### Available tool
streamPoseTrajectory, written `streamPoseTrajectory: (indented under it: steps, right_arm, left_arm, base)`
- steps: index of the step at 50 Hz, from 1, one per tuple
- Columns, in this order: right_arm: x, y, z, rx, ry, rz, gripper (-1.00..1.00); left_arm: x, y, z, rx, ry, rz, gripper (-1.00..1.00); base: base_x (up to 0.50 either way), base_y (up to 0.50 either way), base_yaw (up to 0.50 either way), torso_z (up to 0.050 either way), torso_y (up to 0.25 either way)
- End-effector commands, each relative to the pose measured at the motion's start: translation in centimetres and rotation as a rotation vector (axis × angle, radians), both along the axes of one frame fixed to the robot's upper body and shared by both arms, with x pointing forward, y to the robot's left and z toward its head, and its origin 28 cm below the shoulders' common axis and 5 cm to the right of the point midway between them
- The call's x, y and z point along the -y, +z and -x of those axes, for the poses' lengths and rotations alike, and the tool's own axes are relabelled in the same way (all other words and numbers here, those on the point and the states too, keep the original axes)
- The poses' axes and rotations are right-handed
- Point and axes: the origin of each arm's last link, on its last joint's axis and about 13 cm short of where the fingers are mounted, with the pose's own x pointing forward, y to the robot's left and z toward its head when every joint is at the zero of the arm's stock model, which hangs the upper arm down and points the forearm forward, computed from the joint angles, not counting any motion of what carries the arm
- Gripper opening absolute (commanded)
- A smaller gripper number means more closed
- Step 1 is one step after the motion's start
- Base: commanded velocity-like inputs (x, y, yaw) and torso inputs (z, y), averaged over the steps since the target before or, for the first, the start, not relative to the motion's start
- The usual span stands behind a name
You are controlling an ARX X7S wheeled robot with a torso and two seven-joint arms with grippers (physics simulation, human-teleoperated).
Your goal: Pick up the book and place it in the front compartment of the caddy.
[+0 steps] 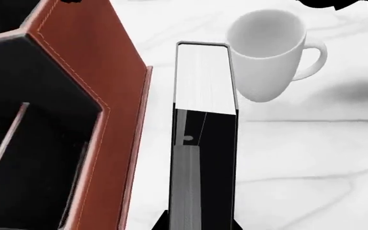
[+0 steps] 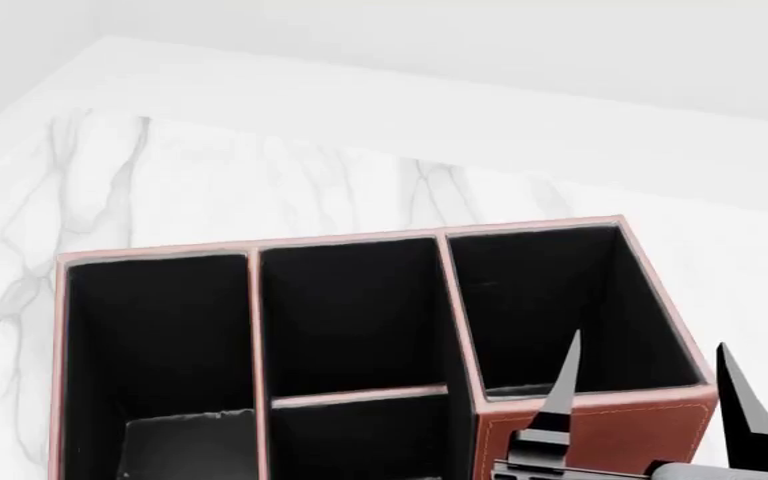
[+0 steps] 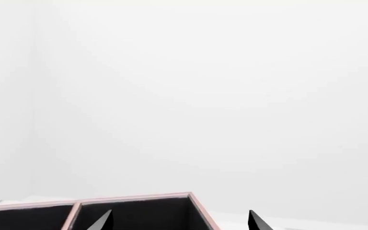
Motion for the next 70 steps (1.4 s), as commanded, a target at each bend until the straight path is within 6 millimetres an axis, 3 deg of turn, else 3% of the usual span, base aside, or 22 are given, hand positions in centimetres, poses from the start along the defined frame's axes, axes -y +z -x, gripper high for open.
streamPoseTrajectory:
  steps: [1,39,57,70]
  right_arm:
    - [0.2,0.0,-0.1,0.000,-0.018,-0.002,1.00]
    - [0.7,-0.5,-0.8,-0.005,-0.051,0.005,1.00]
    - [0.6,-0.3,-0.7,-0.003,-0.048,0.006,1.00]
    - [0.7,-0.2,-0.7,-0.002,-0.049,0.002,1.00]
  left_arm:
    - [-0.1,3.1,-1.7,0.157,-0.008,0.006,-1.00]
    - [-0.3,8.7,-8.0,0.416,0.021,-0.065,-1.00]
    - [-0.3,9.4,-11.0,0.541,0.050,-0.066,-1.00]
    - [0.1,8.1,-13.0,0.661,0.019,-0.097,-1.00]
  base:
    - [0.00,0.00,0.00,0.000,0.000]
    - [0.00,0.00,0.00,0.000,0.001]
    - [0.00,0.00,0.00,0.001,0.001]
    - [0.00,0.00,0.00,0.000,0.002]
